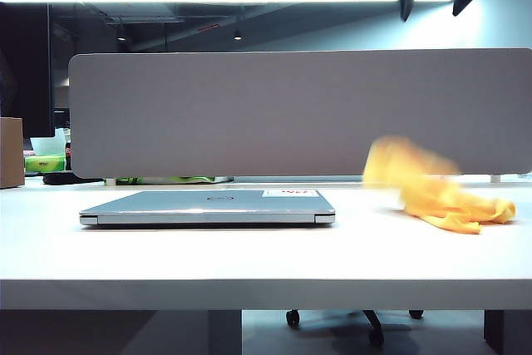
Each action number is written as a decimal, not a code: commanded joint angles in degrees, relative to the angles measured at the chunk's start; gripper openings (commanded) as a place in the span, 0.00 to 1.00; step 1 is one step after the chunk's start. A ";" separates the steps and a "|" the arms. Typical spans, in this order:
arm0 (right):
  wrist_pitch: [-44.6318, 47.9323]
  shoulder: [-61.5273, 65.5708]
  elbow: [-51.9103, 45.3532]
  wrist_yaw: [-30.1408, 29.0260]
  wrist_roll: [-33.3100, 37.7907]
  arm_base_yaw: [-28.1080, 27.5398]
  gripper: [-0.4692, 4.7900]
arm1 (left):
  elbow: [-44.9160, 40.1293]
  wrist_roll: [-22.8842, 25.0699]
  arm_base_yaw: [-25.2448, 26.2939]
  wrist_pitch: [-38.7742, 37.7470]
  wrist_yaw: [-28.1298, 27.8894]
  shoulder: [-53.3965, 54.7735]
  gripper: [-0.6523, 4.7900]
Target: Pick up the rag and use it to wipe the water off the lid of the laptop on the table.
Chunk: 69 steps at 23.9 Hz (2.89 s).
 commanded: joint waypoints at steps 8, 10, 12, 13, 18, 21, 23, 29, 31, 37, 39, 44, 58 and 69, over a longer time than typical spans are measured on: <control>3.26 -13.57 0.33 -7.85 -3.96 0.04 0.08 | 0.13 -0.07 -0.04 0.94 -6.80 0.02 0.15; 3.93 -15.76 0.31 -9.49 -3.89 0.11 0.08 | 0.09 -0.48 -0.04 1.53 -9.38 0.02 0.15; 4.50 -17.73 0.31 -10.43 -3.19 0.57 0.08 | -0.52 -0.44 -0.04 3.85 -10.23 0.00 0.15; 5.11 -20.00 0.28 -10.43 -2.86 1.20 0.08 | -1.62 -0.44 -0.04 7.02 -10.23 -0.04 0.15; 9.49 -27.96 -2.47 -10.62 -2.47 2.86 0.08 | -5.99 -0.39 -0.04 12.26 -10.27 -0.07 0.15; 13.55 -33.00 -6.82 -10.56 -2.67 4.11 0.08 | -8.24 -0.42 -0.04 12.96 -9.99 -0.07 0.15; 18.36 -38.62 -13.11 -10.16 -2.91 4.28 0.08 | -9.60 -0.44 -0.07 13.18 -10.05 -0.09 0.15; 26.56 -50.84 -29.73 -7.76 -4.50 4.26 0.08 | -11.08 -0.44 -0.04 13.81 -10.05 -0.61 0.15; 31.12 -57.55 -39.89 -7.78 -4.55 4.28 0.08 | -12.68 -0.42 -0.04 16.09 -10.12 -0.63 0.15; 41.09 -72.46 -61.64 -7.80 1.22 4.28 0.08 | -16.48 -0.66 -0.04 19.19 -10.08 -0.66 0.15; 42.56 -79.43 -70.51 -7.80 1.68 4.28 0.08 | -17.53 -1.55 -0.04 19.10 -10.05 -0.63 0.15; 42.91 -88.39 -80.94 -7.80 1.70 4.28 0.08 | -18.08 -1.46 -0.04 19.21 -10.08 -0.66 0.15; 43.80 -106.55 -104.19 -8.02 11.13 4.31 0.08 | -22.62 4.11 -0.02 19.69 -14.69 -0.66 0.15; 48.26 -106.51 -118.18 -8.07 12.81 4.31 0.08 | -22.73 4.09 -0.07 18.91 -15.58 -0.66 0.15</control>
